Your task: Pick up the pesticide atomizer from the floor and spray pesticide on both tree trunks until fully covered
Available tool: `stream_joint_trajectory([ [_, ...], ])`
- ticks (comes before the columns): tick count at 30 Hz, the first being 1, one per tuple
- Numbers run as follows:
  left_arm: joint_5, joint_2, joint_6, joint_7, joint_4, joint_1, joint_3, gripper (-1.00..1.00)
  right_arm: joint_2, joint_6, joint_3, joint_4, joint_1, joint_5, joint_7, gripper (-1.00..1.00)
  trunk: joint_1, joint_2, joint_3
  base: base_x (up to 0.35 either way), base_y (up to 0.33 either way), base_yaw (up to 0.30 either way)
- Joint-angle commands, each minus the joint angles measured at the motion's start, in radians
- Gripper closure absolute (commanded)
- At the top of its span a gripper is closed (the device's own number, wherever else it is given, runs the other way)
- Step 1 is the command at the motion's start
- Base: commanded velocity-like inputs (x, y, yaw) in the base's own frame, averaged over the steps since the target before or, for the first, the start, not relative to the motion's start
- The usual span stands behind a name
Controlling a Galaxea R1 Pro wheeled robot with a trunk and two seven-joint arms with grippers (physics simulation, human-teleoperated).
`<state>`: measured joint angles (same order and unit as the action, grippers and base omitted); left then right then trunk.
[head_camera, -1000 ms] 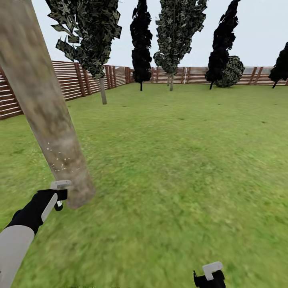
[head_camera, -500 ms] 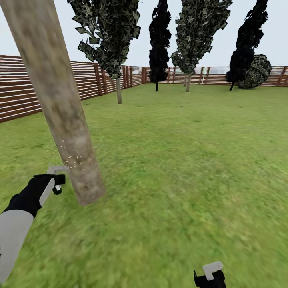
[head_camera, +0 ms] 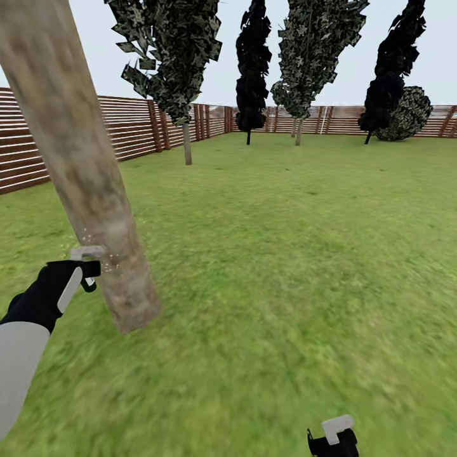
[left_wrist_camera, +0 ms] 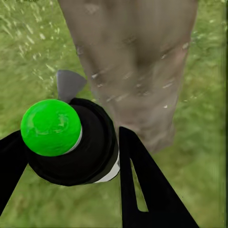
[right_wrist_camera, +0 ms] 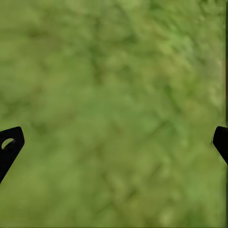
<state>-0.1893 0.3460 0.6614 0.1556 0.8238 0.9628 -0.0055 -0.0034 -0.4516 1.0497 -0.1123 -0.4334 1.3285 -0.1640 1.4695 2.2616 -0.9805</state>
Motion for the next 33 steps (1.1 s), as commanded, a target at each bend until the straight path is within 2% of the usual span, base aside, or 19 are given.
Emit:
stream_joint_trajectory([
  [1, -0.010, 0.000, 0.004, 0.007, 0.001, 0.001, -0.001, 1.00, 0.000, -0.002, 0.006, 0.002, -0.001, 0.011, -0.006, -1.00, 0.000, 0.000, -0.001, 0.195, -0.213, 0.000],
  [12, -0.010, 0.001, 0.003, 0.010, 0.003, 0.001, 0.001, 1.00, 0.000, -0.002, 0.005, 0.002, -0.001, 0.011, -0.006, -1.00, 0.000, 0.000, -0.001, 0.156, -0.236, 0.006],
  [19, -0.010, 0.001, 0.004, 0.010, 0.008, 0.002, 0.000, 1.00, 0.000, -0.002, 0.005, 0.002, -0.001, 0.011, -0.006, -1.00, 0.000, 0.000, -0.001, 0.121, -0.251, 0.241],
  [33, -0.009, 0.000, 0.004, 0.011, 0.009, 0.000, -0.001, 1.00, -0.003, -0.002, 0.007, 0.002, -0.001, 0.011, -0.006, -1.00, 0.000, 0.000, -0.001, 0.014, -0.271, 0.027],
])
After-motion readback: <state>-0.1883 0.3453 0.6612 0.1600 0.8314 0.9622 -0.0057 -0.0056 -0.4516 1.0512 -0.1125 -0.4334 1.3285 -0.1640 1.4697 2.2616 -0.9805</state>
